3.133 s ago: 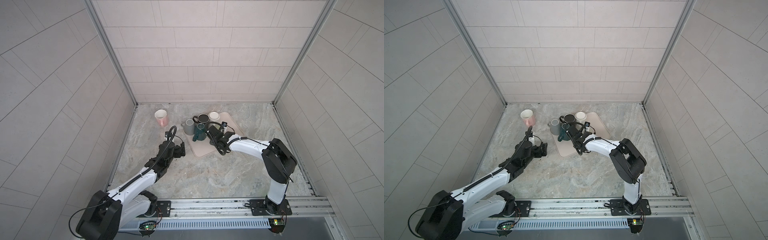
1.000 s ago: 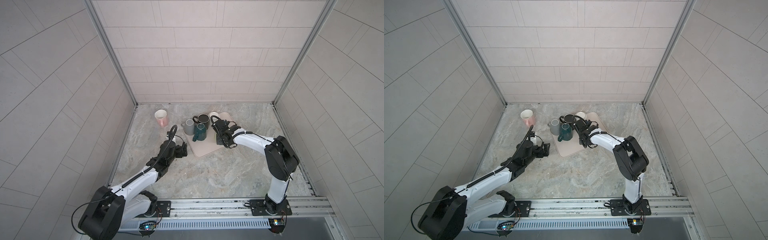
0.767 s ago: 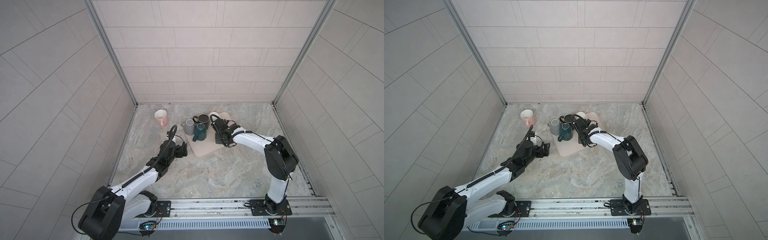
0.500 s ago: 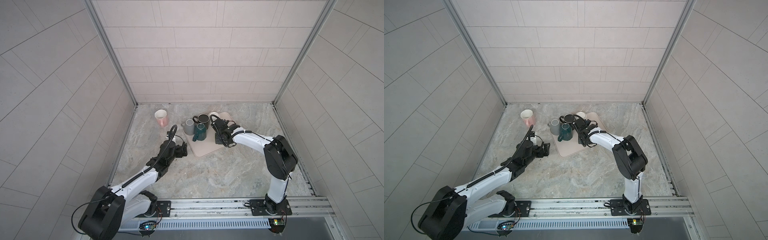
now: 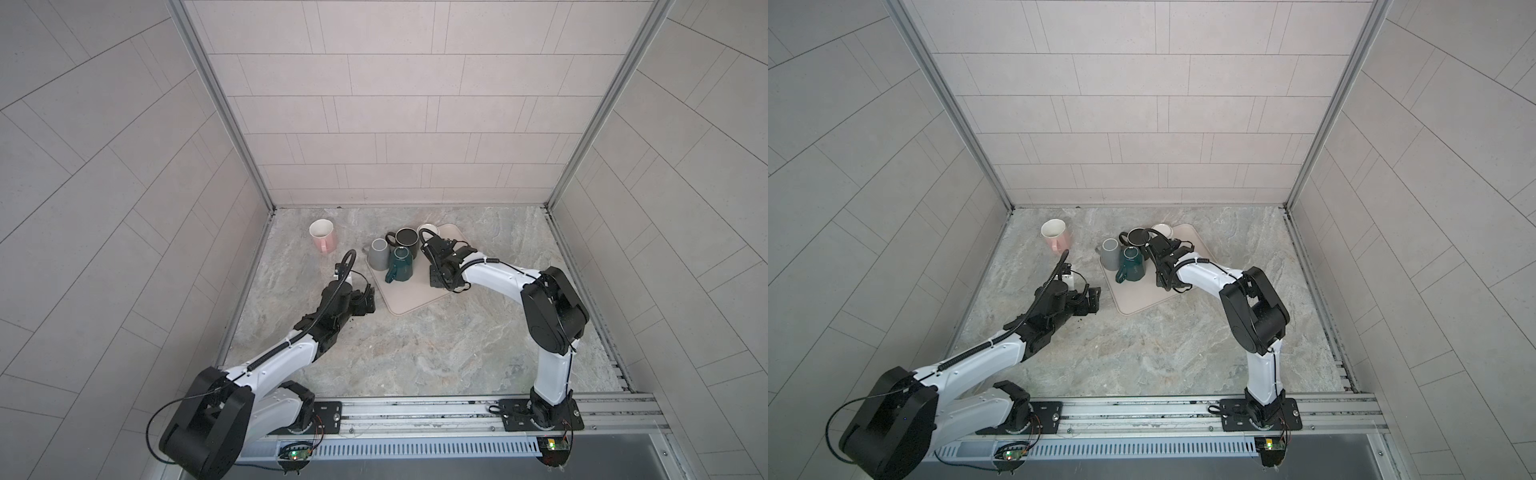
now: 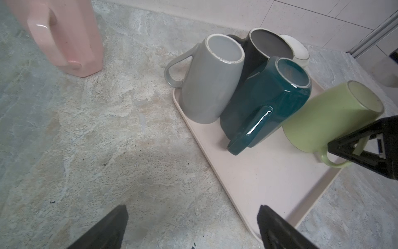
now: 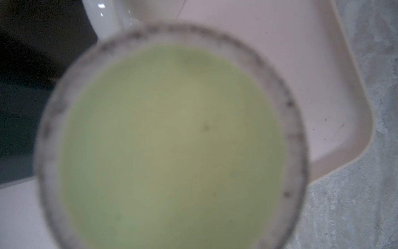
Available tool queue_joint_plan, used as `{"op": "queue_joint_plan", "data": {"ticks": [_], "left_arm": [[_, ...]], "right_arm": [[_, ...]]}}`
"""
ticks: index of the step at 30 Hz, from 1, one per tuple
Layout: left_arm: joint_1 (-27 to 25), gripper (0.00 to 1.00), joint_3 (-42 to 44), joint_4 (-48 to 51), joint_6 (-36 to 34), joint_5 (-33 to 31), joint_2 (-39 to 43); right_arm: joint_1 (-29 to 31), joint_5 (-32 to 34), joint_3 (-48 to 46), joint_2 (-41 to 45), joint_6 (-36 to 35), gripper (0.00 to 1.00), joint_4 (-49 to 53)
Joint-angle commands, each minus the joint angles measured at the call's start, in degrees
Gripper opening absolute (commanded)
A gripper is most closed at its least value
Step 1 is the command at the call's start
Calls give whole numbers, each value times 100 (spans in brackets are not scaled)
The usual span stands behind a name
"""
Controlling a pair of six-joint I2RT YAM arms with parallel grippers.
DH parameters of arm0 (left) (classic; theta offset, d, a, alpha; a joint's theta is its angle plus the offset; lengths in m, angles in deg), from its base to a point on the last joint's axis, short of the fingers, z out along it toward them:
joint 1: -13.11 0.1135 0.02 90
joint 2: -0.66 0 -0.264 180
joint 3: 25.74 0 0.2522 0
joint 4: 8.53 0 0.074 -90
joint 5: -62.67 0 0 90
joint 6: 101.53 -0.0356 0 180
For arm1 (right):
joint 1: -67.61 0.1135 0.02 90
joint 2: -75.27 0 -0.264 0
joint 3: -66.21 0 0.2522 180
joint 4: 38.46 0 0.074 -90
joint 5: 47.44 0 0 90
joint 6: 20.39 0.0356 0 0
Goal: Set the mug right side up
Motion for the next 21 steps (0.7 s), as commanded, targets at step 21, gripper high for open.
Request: {"op": "queue_joint_plan", "data": {"ticks": [21], "left_arm": [[-31,100,-28,-131,81,85,-150]], "right_arm": [[-112,233,548,-283,-18,19,621]]}}
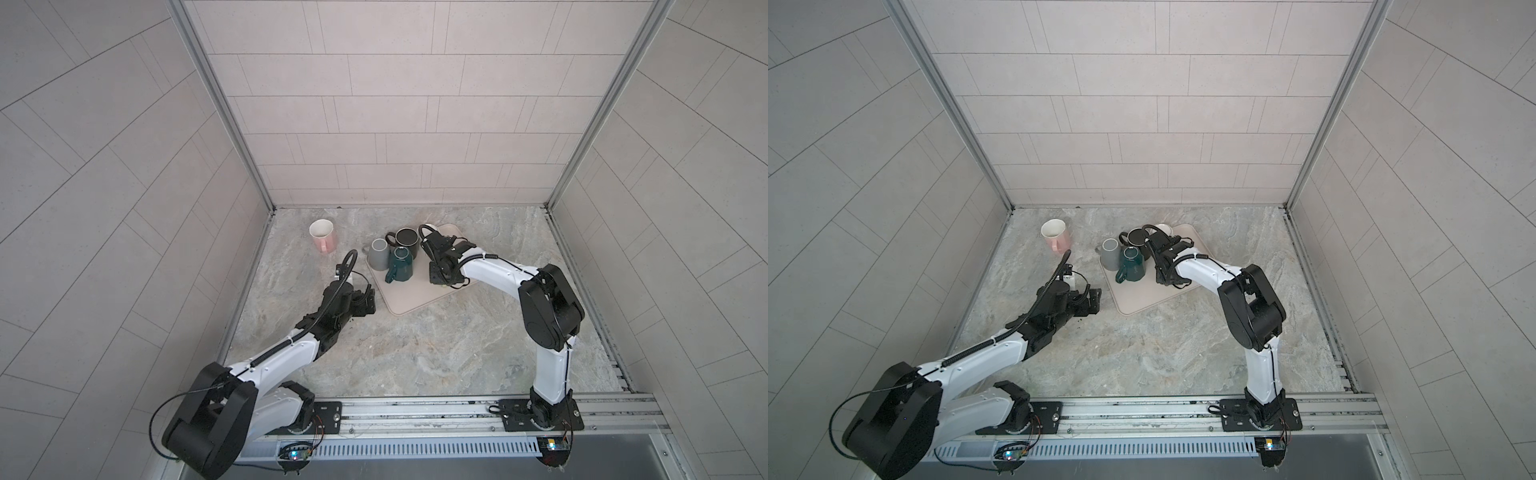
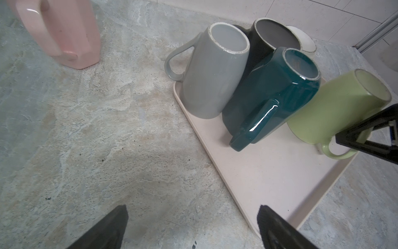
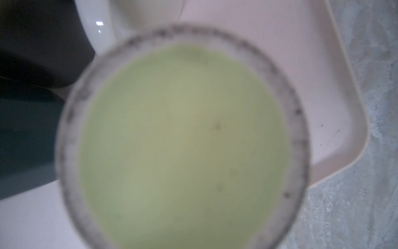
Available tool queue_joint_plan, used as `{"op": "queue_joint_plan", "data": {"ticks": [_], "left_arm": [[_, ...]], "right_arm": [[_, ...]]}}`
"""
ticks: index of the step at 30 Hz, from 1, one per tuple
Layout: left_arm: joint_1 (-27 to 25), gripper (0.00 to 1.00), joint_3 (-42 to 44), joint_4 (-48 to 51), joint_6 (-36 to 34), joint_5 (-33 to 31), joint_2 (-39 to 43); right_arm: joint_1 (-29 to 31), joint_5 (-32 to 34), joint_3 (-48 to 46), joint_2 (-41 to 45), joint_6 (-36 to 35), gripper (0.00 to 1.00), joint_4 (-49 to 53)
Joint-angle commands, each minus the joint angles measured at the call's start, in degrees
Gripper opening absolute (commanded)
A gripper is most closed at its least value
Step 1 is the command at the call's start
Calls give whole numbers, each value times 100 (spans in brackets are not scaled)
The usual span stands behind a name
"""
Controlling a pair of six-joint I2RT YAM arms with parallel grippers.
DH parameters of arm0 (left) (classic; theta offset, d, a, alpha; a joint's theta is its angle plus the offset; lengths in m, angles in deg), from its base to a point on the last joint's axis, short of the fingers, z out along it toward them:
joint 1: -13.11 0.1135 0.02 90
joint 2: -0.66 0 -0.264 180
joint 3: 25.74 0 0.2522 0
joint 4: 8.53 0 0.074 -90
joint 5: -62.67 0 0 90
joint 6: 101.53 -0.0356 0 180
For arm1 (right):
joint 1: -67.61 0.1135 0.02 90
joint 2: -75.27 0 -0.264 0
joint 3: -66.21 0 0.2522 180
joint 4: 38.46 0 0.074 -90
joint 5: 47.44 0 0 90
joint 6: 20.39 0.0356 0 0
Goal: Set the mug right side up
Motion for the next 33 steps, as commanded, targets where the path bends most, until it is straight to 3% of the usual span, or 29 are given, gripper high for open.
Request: {"op": "queue_joint_plan", "data": {"ticks": [1,7,23,33], "left_arm": [[-31,100,-24,-129,30,48,-27],[-26,100,-31,-129,22,36,-63],[-26,100,-47,-155,5,25,-193],[-31,100,-49,-208,31,80,-351]], "right_arm": [[-45,233,143,-82,-19,19,273],[-118,173,140,-109,-55,12,286],[-239,293,-52,-173,-457,11,323],[-265,36,-312,23,-529,13,190]]}}
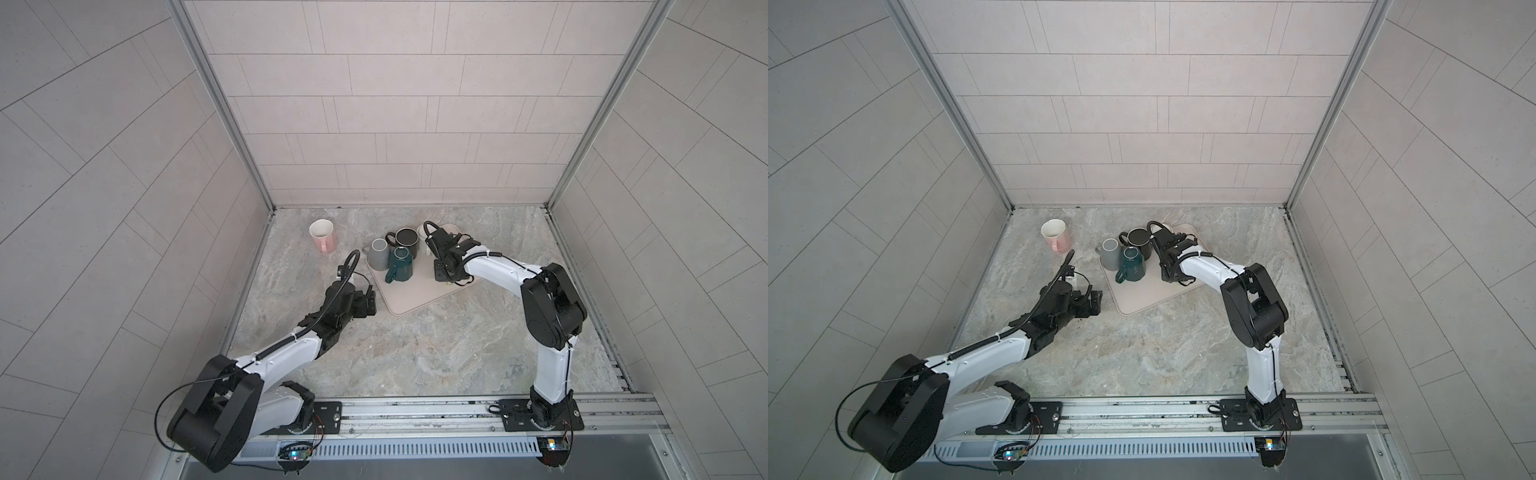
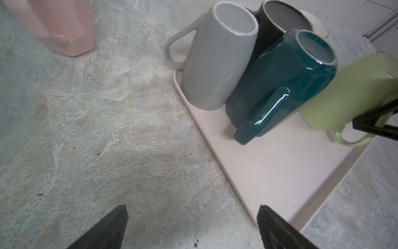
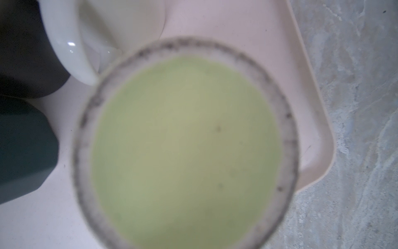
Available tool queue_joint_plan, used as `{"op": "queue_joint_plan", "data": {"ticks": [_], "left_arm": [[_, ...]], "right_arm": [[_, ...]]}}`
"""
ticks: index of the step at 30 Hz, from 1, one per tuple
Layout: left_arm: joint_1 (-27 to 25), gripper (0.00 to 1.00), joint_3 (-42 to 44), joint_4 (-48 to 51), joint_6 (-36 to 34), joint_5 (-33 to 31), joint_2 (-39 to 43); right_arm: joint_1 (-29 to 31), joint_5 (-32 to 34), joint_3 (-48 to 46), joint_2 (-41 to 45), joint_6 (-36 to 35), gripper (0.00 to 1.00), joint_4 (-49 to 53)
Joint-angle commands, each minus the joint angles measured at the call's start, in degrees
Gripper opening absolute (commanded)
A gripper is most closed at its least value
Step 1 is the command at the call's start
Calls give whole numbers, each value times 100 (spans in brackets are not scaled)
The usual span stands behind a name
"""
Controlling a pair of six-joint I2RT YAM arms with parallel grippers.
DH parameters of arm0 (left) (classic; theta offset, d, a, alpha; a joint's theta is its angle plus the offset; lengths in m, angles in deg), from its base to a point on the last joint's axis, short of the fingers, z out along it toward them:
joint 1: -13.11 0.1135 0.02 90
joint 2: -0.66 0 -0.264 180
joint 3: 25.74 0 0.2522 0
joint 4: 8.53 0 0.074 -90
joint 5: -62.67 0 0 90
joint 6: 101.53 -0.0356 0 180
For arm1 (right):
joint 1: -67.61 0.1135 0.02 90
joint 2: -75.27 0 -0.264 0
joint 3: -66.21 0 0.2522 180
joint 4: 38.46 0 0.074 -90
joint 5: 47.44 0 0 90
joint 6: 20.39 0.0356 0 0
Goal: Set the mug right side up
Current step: 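Raise the light green mug off the tray with the right gripper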
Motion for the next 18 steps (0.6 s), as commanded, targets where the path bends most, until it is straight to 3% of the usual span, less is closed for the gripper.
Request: {"op": "queue_joint_plan", "data": {"ticks": [1,7,18], "left_arm": [[-27,100,-49,-151,13,10,-98],[-27,100,-66,-151,21,28,-111],[-26,100,-75,-200,109,178,-211]], "right_arm": [[-45,-140,-220,3,-70,13,295],[-53,-203,-270,126,-173,0,255],[-70,-296,-596,516,-218,0,113]]}}
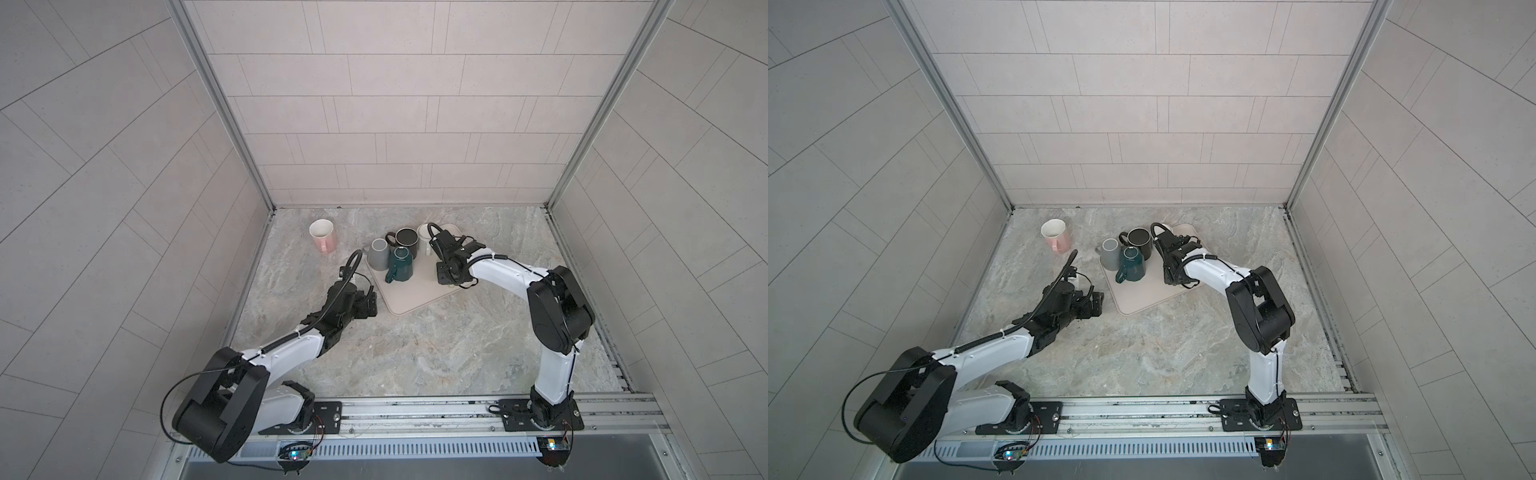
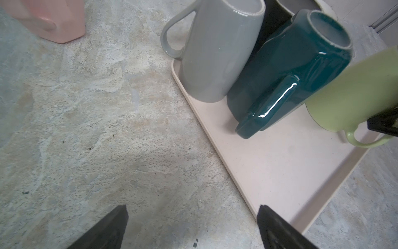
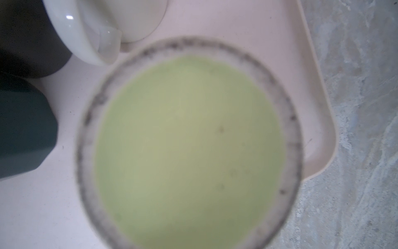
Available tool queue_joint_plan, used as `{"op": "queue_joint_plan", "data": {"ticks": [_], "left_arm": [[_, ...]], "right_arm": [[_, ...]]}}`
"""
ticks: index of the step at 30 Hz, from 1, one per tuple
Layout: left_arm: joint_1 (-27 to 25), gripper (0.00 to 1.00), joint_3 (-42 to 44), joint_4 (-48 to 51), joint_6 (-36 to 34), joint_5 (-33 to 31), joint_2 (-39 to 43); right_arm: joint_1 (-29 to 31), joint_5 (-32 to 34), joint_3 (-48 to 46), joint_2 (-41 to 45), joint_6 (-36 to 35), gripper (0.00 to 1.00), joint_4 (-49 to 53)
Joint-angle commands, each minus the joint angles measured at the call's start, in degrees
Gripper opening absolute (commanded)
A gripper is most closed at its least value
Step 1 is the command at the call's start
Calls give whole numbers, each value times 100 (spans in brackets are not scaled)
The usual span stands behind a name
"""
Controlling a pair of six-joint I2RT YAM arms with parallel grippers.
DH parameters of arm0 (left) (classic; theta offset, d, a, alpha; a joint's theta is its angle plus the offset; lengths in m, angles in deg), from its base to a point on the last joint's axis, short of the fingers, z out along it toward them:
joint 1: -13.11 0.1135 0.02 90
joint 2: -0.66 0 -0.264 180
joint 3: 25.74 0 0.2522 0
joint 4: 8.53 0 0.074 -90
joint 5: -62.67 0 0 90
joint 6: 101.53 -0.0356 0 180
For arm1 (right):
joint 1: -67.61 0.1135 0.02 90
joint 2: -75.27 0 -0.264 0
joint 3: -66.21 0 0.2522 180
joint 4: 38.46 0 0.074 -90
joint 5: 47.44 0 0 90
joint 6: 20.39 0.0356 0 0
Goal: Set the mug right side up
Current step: 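Raise the light green mug off the tray with the right gripper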
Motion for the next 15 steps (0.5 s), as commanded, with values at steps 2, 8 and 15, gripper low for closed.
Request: {"op": "queue_joint_plan", "data": {"ticks": [2,8,15], "left_arm": [[-26,100,-71,-128,81,90,10],[-26,100,-69,-130,97,126,28],[-28,100,-67,-66,86,141,169]], "right_arm": [[-23,-61,-214,212,-41,0,231],[-25,34,-398,343,-56,0,87],[-21,-52,-402,444,-31,0,33]]}}
